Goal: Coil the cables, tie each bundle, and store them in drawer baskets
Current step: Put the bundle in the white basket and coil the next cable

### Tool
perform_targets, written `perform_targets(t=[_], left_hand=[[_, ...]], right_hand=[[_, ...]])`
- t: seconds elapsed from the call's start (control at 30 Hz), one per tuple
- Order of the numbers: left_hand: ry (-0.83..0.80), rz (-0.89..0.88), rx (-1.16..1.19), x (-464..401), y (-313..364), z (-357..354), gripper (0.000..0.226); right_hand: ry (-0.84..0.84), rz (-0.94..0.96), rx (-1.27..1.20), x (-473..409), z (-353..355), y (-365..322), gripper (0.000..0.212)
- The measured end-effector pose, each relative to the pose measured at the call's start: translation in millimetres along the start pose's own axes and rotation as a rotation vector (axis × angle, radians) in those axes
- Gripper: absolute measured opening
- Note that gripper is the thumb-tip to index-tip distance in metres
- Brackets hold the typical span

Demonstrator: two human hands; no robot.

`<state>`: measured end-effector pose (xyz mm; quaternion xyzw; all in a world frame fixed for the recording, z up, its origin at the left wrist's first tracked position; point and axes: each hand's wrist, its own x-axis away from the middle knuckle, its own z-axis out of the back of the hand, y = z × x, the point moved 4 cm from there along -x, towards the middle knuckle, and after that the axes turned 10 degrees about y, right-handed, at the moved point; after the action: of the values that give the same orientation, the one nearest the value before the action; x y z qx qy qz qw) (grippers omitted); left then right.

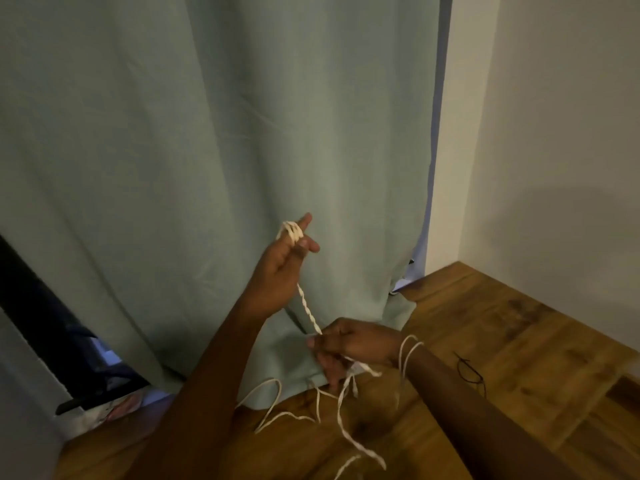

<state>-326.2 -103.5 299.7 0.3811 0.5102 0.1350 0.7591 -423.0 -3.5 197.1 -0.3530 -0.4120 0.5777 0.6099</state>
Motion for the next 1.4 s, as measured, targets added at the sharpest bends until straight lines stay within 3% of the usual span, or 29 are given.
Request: perform_targets(t=[0.07, 0.1, 0.27, 0.33, 0.47, 0.57, 0.67, 0.73, 0.8, 0.83, 0.9, 1.0, 1.07, 1.13, 1.23, 1.33, 1.4], left_hand=[[-0.142, -0.054, -0.282, 6.6, -30.2, 2.1, 0.023], [-0.191, -0.02, -0.313, 9.3, -39.9, 4.9, 0.025], [-0.309, 0.2, -0.174, 17.7, -40.3, -11.2, 0.04], [-0.34, 0.345, 0.05, 19.2, -33.3, -21.5, 0.039], [-0.331, 0.532, 0.796, 15.8, -9.6, -28.8, 0.043], [-0.216, 0.485, 1.088, 2.8, 8.9, -31.1, 0.028], [-0.056, 0.447, 1.164, -10.3, 11.7, -32.6, 0.033], [-0.012, 0.41, 1.117, -15.2, 8.7, -32.3, 0.029], [0.101, 0.366, 1.04, -21.7, -3.7, -27.2, 0.025], [0.169, 0.349, 0.937, -24.1, -11.1, -21.2, 0.022], [0.21, 0.238, 0.513, -24.7, -25.6, -10.8, 0.026], [-0.041, 0.009, -0.182, -9.6, -37.6, -16.4, 0.016], [-0.17, 0.002, -0.269, 2.9, -36.9, -23.2, 0.021], [-0.18, 0.165, -0.032, 6.8, -33.9, -22.7, 0.034], [-0.23, 0.427, 0.511, 6.7, -19.9, -28.7, 0.037], [-0.318, 0.482, 0.798, 8.9, -4.2, -32.7, 0.021], [-0.246, 0.471, 1.033, 4.1, 5.9, -30.1, 0.013]], right_hand=[[0.03, 0.071, 0.155, 8.1, 28.8, -12.5, 0.03], [0.095, 0.116, 0.205, 12.5, 45.8, -21.7, 0.028], [0.491, 0.436, 0.37, 21.7, 109.6, -80.3, 0.029], [0.586, 0.502, 0.322, 19.0, 122.8, -94.1, 0.02], [0.672, 0.488, 0.02, -2.1, 136.3, -81.6, 0.017], [0.571, 0.37, -0.214, -25.3, 108.4, -51.2, 0.008], [0.352, 0.207, -0.26, -34.2, 67.9, -30.1, 0.015], [0.214, 0.131, -0.167, -31.7, 47.5, -27.8, 0.015], [0.09, 0.156, 0.22, -27.9, 35.8, -28.4, 0.015], [0.048, 0.18, 0.415, -25.6, 32.7, -27.0, 0.015], [0.105, 0.239, 0.611, -18.1, 39.8, -30.0, 0.011], [0.337, 0.434, 0.71, -4.0, 72.5, -59.7, 0.008], [0.432, 0.531, 0.682, 2.5, 94.3, -83.4, 0.011], [0.462, 0.568, 0.573, 4.3, 108.7, -98.7, 0.014], [0.563, 0.572, 0.326, 1.6, 125.9, -100.1, 0.018], [0.584, 0.547, 0.049, -8.8, 123.6, -88.2, 0.023], [0.491, 0.452, -0.229, -19.3, 109.2, -71.0, 0.027]])
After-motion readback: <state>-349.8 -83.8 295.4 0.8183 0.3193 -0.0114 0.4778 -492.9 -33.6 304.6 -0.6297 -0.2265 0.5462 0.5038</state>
